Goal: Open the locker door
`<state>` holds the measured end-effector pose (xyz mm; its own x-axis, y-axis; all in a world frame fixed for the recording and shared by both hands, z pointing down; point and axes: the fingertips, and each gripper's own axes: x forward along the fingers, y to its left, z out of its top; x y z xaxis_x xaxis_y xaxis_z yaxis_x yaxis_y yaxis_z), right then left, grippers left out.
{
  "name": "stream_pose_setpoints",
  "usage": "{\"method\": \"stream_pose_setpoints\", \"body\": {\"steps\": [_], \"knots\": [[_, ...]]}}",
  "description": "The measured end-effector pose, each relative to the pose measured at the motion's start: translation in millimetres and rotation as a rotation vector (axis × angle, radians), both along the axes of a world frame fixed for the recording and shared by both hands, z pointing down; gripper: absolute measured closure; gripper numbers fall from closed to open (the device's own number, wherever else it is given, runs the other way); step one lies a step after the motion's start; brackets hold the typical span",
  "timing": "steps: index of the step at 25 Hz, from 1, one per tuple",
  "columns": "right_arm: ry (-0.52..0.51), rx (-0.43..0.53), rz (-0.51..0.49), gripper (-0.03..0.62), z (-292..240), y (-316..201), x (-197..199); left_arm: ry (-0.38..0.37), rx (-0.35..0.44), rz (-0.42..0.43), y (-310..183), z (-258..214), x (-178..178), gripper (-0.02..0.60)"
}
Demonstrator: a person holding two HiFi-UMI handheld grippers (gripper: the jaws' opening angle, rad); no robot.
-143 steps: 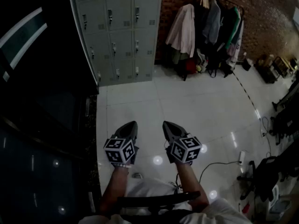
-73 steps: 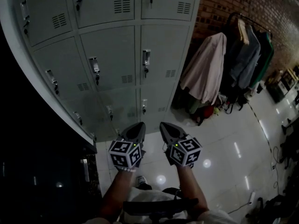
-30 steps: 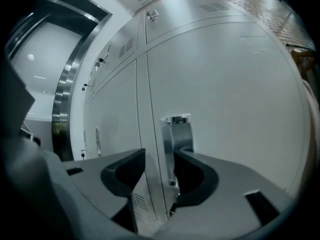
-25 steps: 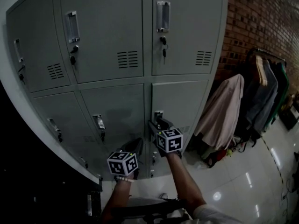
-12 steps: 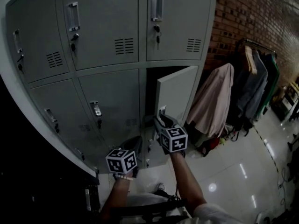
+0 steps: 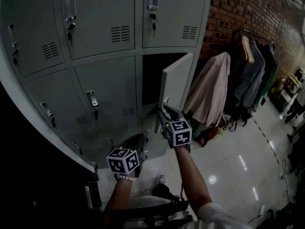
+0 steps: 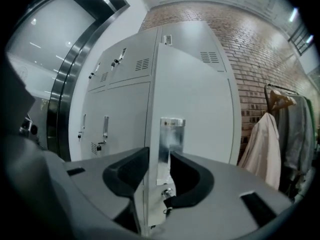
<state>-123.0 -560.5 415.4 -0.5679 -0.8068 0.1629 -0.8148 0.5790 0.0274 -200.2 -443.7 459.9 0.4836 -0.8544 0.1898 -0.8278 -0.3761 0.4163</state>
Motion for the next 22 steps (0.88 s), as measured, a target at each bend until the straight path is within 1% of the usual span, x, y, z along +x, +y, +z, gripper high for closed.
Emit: {"method": "stream_pose_setpoints", "body": {"steps": [8,11,16,20,22], "knots": [[0.017,-0.001,0.077,0.437,-1,27,47,0.013,-0.005,0.1,8,2,41,0.587],[0.014,-0.017,0.09,0.437,2,35,66,0.009,-0.005,0.13,7,1,59,0.588],[-0.004,-0.015,0.103,0.442,1,46,97,-0.002,0.005,0.175,4,-4,96,0.586],[-0.012,-0.013,0.1,0.507,1,53,126,0.003,0.005,0.193,3,-4,128,0.586],[-0.014,-0.012,0.102,0.511,1,54,142,0.006,0.004,0.199,4,-4,144,0.586]]}}
